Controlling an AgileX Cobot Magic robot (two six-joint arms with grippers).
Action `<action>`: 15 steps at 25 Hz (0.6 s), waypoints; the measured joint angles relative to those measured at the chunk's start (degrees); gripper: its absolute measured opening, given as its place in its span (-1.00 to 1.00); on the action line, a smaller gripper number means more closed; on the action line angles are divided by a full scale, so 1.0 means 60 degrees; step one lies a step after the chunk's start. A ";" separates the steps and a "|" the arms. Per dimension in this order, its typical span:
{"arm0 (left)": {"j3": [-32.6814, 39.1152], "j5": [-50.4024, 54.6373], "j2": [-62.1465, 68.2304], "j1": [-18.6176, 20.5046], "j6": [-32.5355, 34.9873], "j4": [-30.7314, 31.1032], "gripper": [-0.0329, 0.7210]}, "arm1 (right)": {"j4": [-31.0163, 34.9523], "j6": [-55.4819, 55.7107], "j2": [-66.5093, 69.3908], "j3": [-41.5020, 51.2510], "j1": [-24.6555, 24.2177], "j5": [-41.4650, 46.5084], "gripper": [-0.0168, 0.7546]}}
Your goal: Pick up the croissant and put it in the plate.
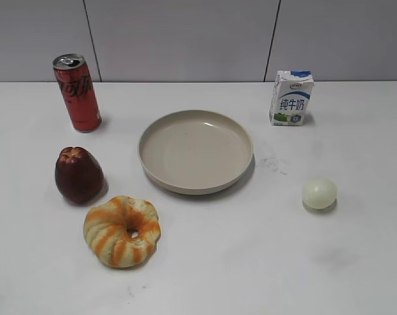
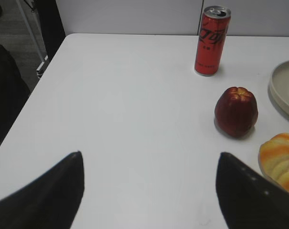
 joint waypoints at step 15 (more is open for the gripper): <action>-0.0106 -0.0160 0.0337 0.0000 0.0000 -0.0269 0.72 | 0.0000 0.0000 0.0000 0.0000 0.0000 0.0000 0.44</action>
